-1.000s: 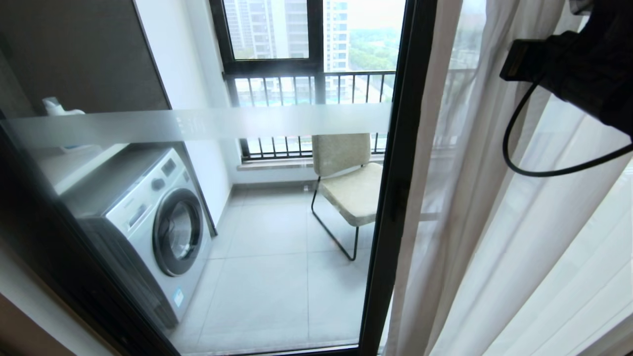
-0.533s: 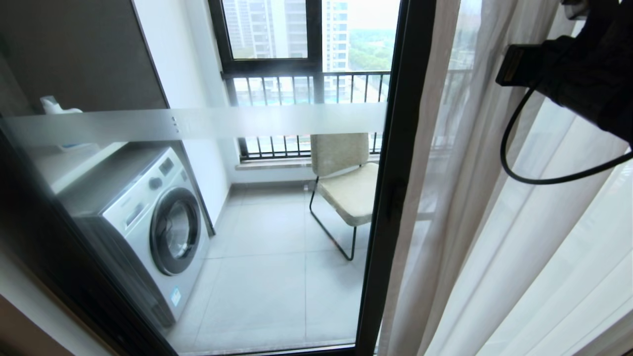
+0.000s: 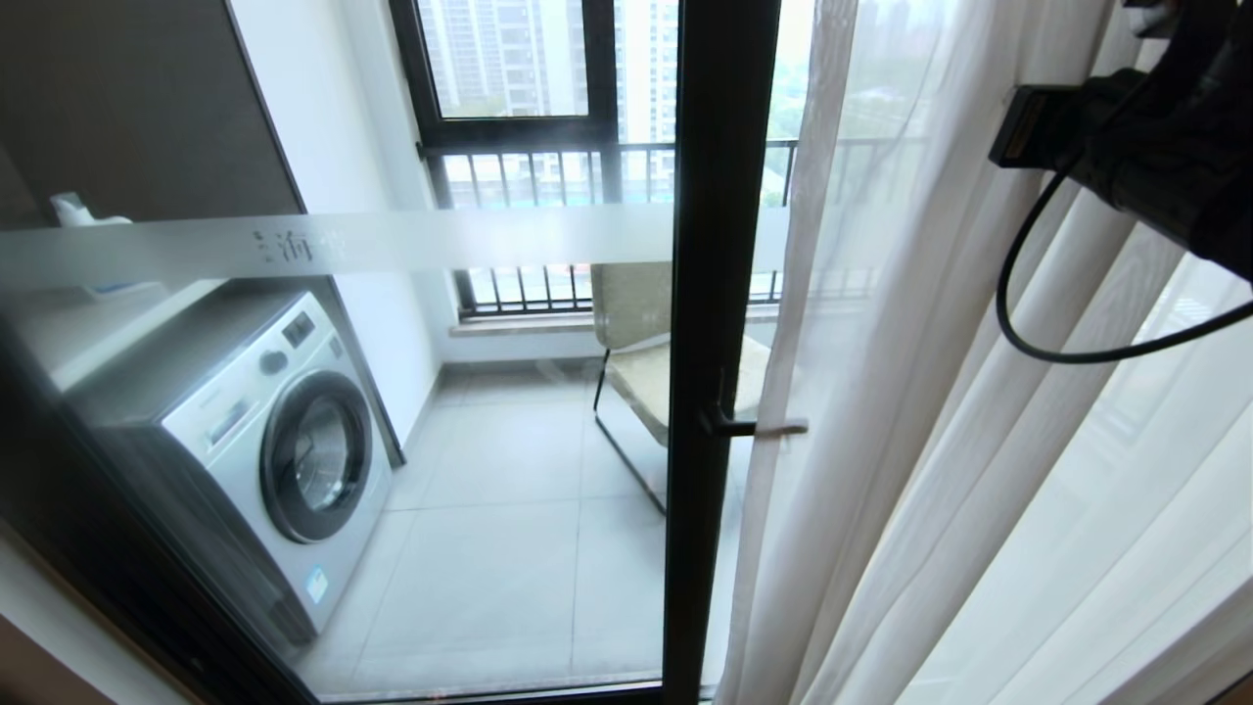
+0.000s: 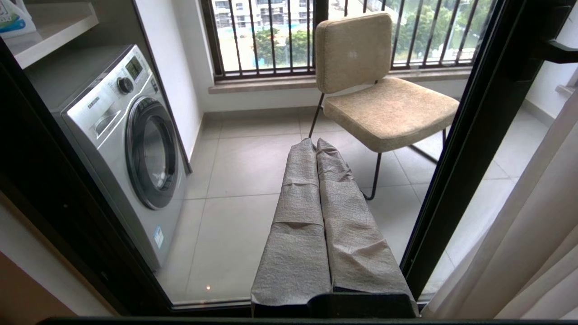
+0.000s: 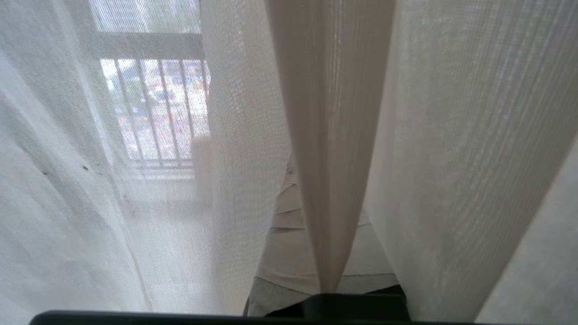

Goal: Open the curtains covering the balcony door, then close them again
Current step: Pull the inner curtains open on both sides

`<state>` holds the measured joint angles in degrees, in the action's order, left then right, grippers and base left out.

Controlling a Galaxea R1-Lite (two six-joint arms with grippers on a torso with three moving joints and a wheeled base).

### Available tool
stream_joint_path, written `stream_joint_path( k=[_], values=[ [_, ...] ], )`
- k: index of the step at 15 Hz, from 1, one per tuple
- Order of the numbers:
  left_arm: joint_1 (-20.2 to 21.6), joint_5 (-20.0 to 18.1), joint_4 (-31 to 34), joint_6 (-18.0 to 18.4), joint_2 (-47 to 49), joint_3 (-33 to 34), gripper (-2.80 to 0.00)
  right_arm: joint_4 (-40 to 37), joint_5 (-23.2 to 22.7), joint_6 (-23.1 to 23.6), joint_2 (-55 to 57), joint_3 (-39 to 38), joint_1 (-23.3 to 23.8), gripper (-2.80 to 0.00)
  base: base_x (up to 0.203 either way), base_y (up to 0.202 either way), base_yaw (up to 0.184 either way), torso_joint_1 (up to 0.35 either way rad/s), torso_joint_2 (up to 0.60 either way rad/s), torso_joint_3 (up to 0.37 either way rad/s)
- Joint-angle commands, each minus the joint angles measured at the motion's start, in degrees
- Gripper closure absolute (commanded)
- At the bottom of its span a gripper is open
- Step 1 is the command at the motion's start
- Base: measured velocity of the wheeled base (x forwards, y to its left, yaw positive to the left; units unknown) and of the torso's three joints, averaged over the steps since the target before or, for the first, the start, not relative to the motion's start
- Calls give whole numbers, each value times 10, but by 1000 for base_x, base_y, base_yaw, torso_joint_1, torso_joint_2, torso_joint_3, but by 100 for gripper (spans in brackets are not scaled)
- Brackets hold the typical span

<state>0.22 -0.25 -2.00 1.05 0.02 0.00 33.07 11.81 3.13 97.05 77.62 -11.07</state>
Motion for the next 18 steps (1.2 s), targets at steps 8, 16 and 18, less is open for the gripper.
stream_joint_path(
  k=[8, 16, 18],
  values=[
    [0, 0, 0, 0, 0, 0, 0, 2, 3, 1, 4, 1, 29, 0, 0, -190, 3, 1, 3, 4],
    [0, 0, 0, 0, 0, 0, 0, 0, 9, 3, -9, -11, 60, 0, 0, -189, 2, 1, 1, 2],
    [0, 0, 0, 0, 0, 0, 0, 0, 9, 3, -18, -25, 68, 0, 0, -189, 1, 4, 0, 3]
  ],
)
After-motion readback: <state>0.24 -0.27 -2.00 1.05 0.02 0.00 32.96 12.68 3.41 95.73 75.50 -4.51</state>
